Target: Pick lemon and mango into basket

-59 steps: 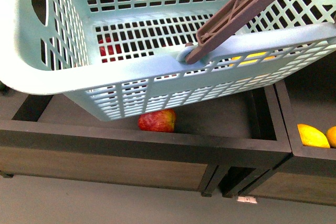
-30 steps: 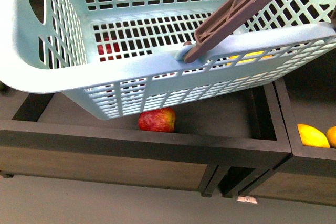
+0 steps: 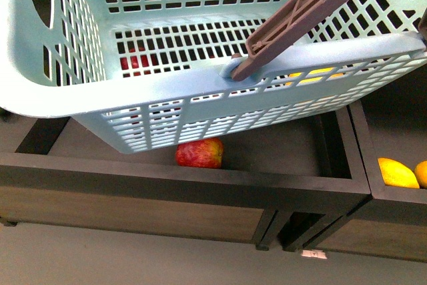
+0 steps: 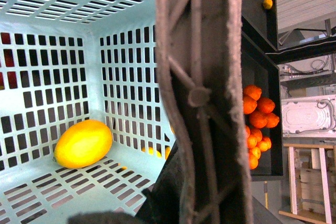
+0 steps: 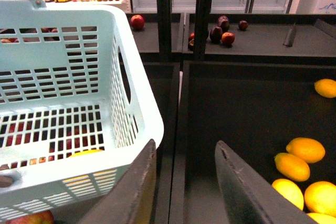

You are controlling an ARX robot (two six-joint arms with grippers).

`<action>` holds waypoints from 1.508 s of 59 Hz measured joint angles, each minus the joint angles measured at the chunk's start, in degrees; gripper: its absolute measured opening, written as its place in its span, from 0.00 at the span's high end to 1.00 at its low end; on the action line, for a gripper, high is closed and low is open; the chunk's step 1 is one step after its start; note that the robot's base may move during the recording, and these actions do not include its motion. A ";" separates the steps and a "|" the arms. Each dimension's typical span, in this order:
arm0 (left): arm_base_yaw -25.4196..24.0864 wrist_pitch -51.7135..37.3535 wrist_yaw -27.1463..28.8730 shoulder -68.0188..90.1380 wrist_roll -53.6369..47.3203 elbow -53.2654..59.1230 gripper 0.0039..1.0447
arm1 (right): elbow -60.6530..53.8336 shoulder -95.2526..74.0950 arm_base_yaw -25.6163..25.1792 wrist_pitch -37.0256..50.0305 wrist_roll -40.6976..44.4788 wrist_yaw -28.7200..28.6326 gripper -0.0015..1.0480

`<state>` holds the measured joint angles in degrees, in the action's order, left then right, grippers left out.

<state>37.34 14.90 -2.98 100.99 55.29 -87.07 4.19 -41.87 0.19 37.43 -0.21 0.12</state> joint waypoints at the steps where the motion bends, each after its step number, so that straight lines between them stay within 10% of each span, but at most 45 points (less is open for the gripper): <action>1: 0.00 0.00 0.00 0.00 0.00 0.00 0.96 | 0.00 0.00 0.00 0.00 0.00 0.00 0.60; 20: 0.00 0.00 0.02 0.00 0.00 0.00 0.96 | 0.00 0.07 0.00 0.00 -0.04 0.07 0.07; 89: -0.04 0.00 0.24 0.00 -0.02 0.00 0.96 | -0.22 0.28 -0.20 -0.07 0.00 -0.11 0.08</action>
<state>37.30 14.90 -2.74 100.99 55.27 -87.07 3.97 -41.58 -0.01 37.36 -0.21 0.01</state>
